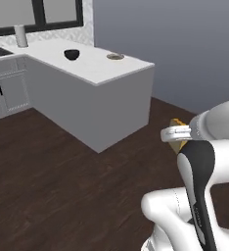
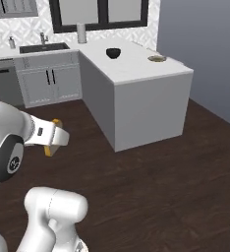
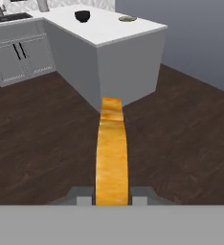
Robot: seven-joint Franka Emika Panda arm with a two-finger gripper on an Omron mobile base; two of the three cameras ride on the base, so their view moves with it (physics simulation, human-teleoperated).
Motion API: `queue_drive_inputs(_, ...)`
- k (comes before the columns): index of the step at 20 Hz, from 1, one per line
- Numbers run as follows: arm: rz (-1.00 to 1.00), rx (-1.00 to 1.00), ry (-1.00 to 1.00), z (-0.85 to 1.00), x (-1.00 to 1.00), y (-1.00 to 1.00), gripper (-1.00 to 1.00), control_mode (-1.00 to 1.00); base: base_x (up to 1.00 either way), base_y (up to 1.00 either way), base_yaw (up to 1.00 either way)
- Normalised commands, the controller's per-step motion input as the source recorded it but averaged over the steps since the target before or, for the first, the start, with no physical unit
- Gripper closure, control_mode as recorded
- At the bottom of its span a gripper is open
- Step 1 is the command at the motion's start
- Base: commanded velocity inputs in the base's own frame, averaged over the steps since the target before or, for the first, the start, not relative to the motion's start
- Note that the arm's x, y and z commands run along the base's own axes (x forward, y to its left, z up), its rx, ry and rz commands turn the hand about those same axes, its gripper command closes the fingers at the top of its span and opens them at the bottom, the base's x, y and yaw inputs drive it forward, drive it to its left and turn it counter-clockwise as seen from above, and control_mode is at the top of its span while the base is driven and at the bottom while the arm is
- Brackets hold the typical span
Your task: Start the toaster. Once the lever pops up, take the bread to the plate on the dining counter.
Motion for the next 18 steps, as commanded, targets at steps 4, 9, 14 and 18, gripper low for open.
queue_drive_inputs(4, 0.0, 0.0, 0.0, 0.0, 0.0, 0.0, 1.0, 1.0, 1.0, 0.0, 0.0)
queue_drive_inputs(9, 0.0, 0.0, 0.0, 0.0, 0.0, 0.0, 1.0, 1.0, 1.0, 0.0, 0.0)
queue_drive_inputs(14, 0.0, 0.0, 0.0, 0.0, 0.0, 0.0, 1.0, 1.0, 1.0, 0.0, 0.0)
queue_drive_inputs(18, 0.0, 0.0, 0.0, 0.0, 0.0, 0.0, 1.0, 1.0, 1.0, 0.0, 0.0)
